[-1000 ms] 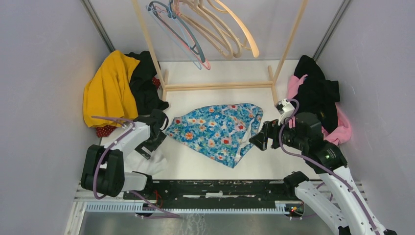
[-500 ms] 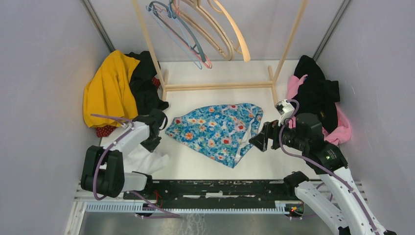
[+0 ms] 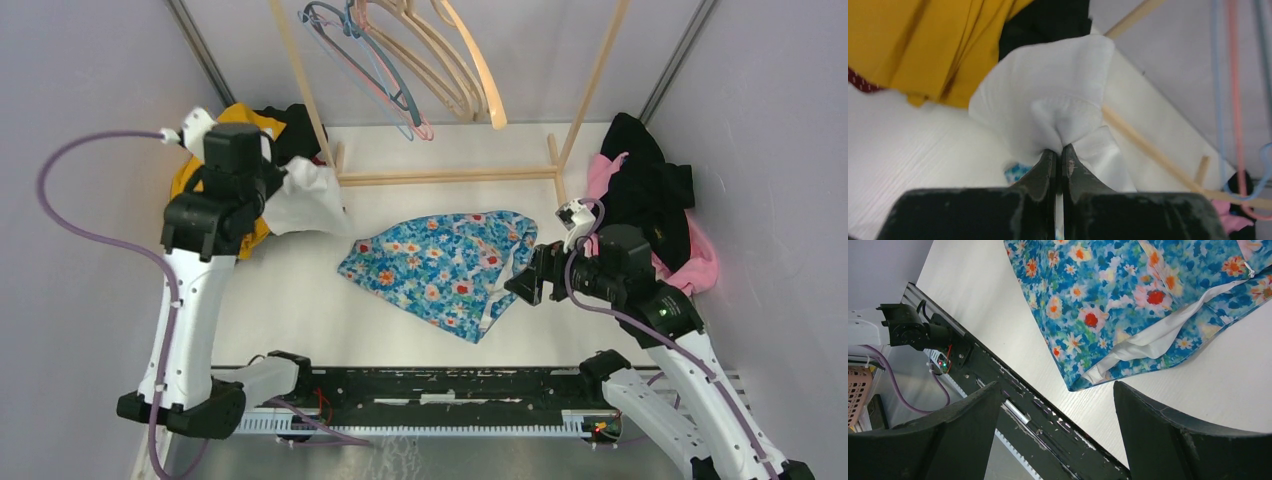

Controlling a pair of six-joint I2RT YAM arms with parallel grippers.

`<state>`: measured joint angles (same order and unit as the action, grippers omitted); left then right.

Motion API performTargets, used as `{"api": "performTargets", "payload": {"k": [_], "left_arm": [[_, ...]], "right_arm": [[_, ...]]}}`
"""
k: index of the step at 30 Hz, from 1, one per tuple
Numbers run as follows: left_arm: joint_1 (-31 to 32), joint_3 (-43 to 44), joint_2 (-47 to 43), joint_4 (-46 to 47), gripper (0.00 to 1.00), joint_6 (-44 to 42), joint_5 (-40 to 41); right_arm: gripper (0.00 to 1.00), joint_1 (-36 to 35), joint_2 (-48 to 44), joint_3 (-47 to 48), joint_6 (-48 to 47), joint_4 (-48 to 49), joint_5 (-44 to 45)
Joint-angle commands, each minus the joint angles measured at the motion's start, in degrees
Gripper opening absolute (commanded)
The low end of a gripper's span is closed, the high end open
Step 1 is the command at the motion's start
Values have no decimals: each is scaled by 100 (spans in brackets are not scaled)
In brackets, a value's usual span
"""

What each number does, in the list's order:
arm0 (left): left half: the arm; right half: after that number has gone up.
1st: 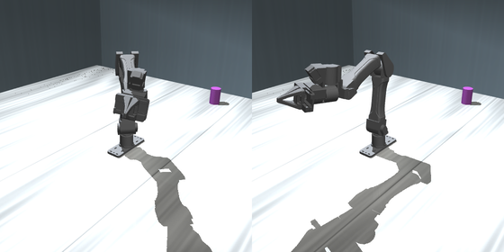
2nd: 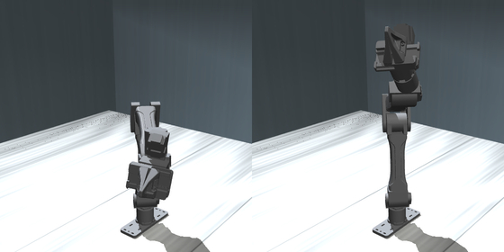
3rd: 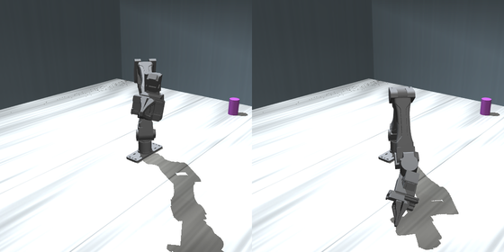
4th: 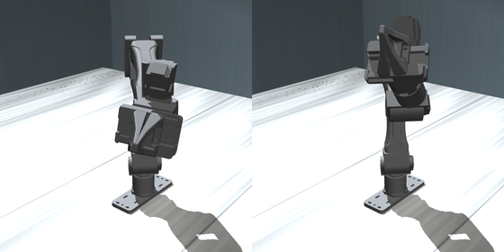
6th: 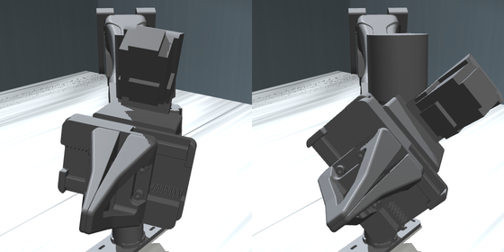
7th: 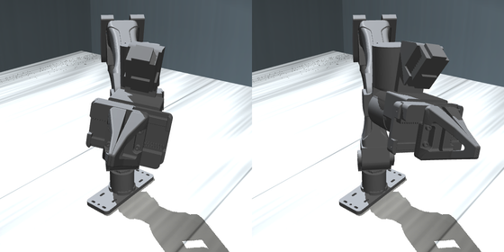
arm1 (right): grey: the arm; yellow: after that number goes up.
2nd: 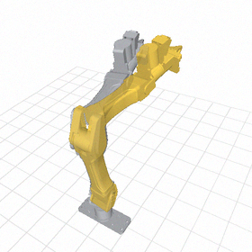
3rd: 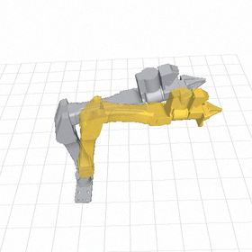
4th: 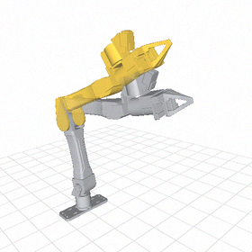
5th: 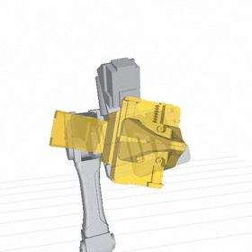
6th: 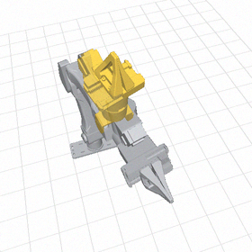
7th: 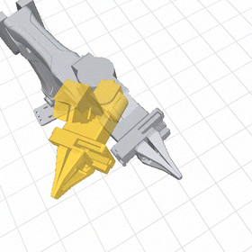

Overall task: Place the skirt on the hanger
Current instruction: Place the skirt in the bin.

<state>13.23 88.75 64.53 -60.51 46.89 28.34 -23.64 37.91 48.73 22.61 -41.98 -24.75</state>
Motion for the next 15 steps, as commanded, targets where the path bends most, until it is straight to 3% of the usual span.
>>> {"api": "performTargets", "payload": {"k": [1, 4, 7, 11, 15], "left_arm": [[-40, 1883, 1070, -595, 3, -920, 907], [-333, 3024, 1838, -823, 3, -1087, 1275], [-1005, 3677, 2305, -834, 3, -1221, 701], [-1907, 3546, 2662, -433, 3, -1342, 415], [-2298, 3261, 3275, -174, 3, -1228, 436]], "right_arm": [[87, -10, 57, 232, 83, 359, -104], [87, -15, 80, 301, 69, 315, -38], [87, -11, 93, 391, 1, 181, 27], [87, -16, 144, 428, -47, 156, 61], [87, -10, 287, 429, -41, 238, 55]]}}
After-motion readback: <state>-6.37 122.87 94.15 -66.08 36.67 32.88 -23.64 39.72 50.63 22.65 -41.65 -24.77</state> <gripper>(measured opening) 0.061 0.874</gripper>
